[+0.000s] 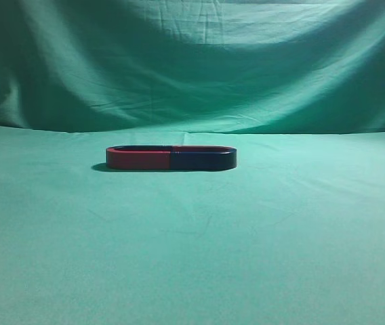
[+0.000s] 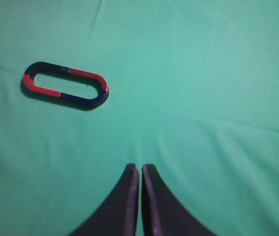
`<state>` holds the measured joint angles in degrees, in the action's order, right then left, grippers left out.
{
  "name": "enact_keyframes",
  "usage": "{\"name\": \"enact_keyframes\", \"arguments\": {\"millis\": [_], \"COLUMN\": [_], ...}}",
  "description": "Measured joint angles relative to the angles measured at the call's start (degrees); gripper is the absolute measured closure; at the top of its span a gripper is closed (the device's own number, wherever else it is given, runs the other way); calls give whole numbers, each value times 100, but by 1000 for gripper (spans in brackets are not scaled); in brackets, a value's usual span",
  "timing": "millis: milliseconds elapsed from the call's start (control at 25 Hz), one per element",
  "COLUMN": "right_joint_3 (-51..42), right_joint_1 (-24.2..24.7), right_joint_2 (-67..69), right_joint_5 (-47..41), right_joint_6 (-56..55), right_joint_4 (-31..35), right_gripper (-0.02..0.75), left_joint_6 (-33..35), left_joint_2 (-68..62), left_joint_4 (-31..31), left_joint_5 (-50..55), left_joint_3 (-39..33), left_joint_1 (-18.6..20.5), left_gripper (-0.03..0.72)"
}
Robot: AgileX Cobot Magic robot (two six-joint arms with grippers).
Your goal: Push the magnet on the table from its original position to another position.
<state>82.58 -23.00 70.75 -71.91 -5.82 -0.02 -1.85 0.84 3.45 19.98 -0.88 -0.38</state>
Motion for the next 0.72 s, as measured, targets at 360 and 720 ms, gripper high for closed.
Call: {"name": "enact_keyframes", "arguments": {"millis": [360, 720], "right_joint_3": [-1948, -3190], "right_joint_1": [0, 0], "right_joint_2": [-2072, -3802], "right_joint_5": [949, 1260], "right_joint_6": [-125, -408], "right_joint_4": [0, -43], "right_gripper": [738, 738], "left_joint_6": [0, 0], "left_joint_2": [0, 0], "left_joint_4": [0, 0], "left_joint_5": [0, -10], "left_joint_3": [0, 0], "left_joint_1": [0, 0], "left_gripper": [316, 316]}}
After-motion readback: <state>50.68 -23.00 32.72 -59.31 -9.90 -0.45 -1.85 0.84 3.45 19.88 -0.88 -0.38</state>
